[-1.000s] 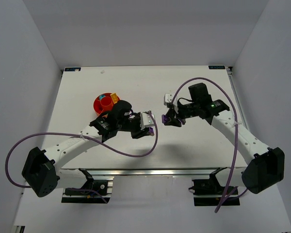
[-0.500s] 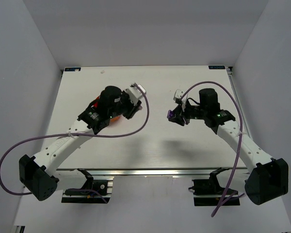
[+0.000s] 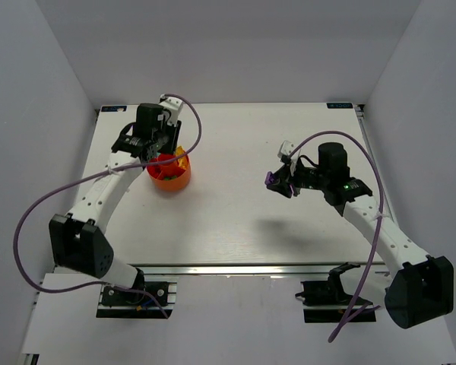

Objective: Sort the legos into containers by color

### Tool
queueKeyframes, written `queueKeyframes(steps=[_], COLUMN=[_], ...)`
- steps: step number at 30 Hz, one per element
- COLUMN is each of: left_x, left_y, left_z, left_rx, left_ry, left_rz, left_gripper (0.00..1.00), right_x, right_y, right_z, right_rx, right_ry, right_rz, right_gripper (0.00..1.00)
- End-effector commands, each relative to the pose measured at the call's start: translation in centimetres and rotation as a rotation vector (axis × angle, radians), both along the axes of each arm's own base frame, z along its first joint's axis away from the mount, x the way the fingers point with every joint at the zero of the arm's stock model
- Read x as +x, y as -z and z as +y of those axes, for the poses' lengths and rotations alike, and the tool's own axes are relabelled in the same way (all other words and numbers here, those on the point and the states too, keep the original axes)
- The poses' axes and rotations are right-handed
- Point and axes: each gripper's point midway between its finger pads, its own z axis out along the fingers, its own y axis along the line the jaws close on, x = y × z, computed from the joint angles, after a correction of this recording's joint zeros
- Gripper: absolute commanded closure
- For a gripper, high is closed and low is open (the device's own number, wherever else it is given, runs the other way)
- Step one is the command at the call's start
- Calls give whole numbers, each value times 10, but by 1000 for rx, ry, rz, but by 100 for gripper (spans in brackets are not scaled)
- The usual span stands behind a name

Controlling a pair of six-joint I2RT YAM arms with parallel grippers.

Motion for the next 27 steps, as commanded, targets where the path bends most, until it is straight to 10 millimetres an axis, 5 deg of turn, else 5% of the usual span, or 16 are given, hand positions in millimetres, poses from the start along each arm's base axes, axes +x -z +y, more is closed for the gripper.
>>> queueKeyframes(steps=[1, 9, 22, 27], left_x=[10, 21, 12, 12], left_y=[3, 21, 47, 53], left_z=[4, 31, 33, 35], left_rx=[-35, 0, 11, 20], left_ry=[-31, -92, -80, -95], left_rz=[59, 95, 174, 194], left_gripper=[99, 99, 98, 87], right_x=[-2, -3, 0, 0], right_y=[-12, -11, -9, -10], right_z=[0, -1, -4, -5], right_rx=[36, 41, 41, 44], right_ry=[-11, -13, -6, -2], right_rz=[-45, -42, -35, -38], right_gripper=[100, 100, 100, 100])
